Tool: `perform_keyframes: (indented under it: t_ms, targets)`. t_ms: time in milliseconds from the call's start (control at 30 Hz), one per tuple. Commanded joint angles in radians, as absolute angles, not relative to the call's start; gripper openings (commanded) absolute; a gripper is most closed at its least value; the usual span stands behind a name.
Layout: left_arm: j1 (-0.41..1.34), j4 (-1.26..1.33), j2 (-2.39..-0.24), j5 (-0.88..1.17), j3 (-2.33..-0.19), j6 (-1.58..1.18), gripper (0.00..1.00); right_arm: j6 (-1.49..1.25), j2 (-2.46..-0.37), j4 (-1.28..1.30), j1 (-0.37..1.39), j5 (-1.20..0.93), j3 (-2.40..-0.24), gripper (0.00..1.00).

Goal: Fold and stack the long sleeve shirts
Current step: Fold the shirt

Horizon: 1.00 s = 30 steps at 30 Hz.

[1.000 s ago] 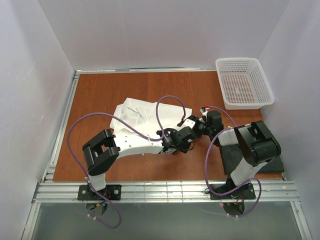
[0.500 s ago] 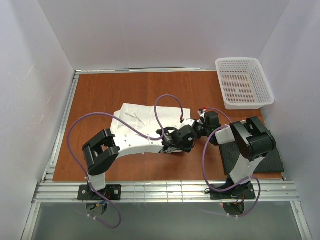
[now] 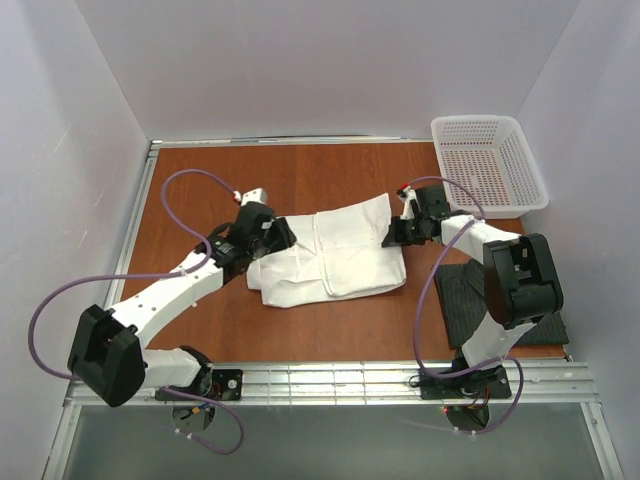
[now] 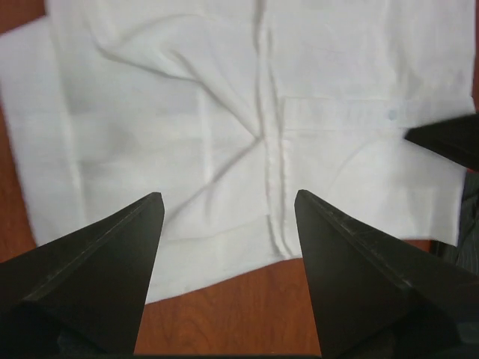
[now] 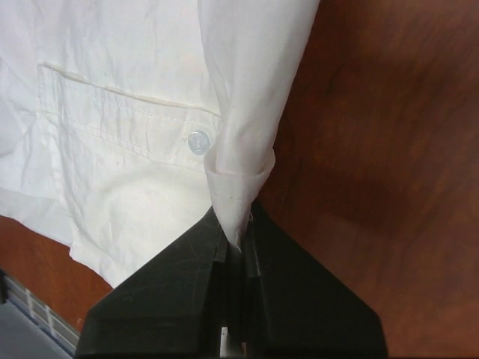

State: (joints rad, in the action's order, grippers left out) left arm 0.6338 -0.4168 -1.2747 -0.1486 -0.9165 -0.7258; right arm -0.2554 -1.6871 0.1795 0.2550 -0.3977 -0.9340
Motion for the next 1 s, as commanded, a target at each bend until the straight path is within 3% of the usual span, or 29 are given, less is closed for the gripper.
perform_keyframes:
  t_ms: [0,133,267,500,967]
  targets:
    - [0.511,-0.457,-1.224,-0.101,-0.824,-0.701,0.67,-0.040,-1.655,0.497,0.249,-0.273,-1.067,0.01]
    - [0.407,-0.422,-1.250,-0.002,-0.752,-0.710,0.62,0.053,-1.678,0.581,0.250,-0.215,-1.170,0.01]
    - [0.371,-0.367,-1.308,0.097,-0.715,-0.729,0.43,0.068,-1.690,0.614,0.253,-0.161,-1.216,0.01]
    - [0.370,-0.305,-1.384,0.098,-0.703,-0.747,0.20,0.060,-1.681,0.620,0.310,-0.034,-1.246,0.01]
    - [0.370,-0.249,-1.502,0.135,-0.683,-0.781,0.10,0.061,-1.672,0.678,0.426,0.175,-1.347,0.01]
